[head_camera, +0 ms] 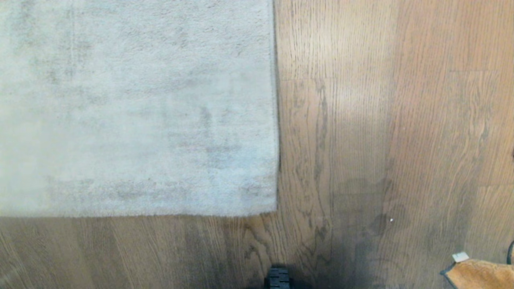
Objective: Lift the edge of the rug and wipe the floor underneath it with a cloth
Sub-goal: Put down the rag
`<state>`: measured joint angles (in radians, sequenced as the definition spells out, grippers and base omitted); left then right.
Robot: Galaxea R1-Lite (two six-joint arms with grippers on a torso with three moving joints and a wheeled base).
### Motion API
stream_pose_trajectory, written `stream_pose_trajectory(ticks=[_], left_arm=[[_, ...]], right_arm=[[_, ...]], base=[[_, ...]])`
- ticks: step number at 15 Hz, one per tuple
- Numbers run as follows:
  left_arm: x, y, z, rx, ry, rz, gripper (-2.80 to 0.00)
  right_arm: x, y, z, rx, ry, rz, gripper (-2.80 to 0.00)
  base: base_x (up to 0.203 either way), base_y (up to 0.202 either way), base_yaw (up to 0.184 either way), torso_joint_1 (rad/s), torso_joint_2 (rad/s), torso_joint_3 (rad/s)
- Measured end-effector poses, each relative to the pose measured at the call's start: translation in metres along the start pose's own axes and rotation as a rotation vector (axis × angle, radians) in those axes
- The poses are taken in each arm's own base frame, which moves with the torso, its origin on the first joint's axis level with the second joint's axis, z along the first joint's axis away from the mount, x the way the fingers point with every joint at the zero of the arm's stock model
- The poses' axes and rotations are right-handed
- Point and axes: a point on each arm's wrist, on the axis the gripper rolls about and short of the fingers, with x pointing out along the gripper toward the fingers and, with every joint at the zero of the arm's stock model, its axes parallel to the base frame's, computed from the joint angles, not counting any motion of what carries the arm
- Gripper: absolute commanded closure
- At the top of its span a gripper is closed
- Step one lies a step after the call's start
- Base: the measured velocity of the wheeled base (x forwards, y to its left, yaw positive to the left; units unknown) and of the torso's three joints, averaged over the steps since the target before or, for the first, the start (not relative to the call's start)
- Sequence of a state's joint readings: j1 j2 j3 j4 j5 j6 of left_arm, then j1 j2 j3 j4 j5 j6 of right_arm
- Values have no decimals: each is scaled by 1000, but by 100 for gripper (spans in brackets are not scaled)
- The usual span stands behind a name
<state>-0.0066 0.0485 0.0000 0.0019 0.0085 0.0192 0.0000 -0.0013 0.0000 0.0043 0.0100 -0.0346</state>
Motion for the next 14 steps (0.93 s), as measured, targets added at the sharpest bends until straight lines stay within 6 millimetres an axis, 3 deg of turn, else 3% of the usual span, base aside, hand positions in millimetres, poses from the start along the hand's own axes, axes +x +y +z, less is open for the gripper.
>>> stream_pose_trajectory(ticks=[14], left_arm=[[-4, 0, -1, -2, -45, 2, 0]], right_arm=[[0, 0, 0, 1, 0, 0, 0]], base=[[0, 0, 0, 0, 0, 0]])
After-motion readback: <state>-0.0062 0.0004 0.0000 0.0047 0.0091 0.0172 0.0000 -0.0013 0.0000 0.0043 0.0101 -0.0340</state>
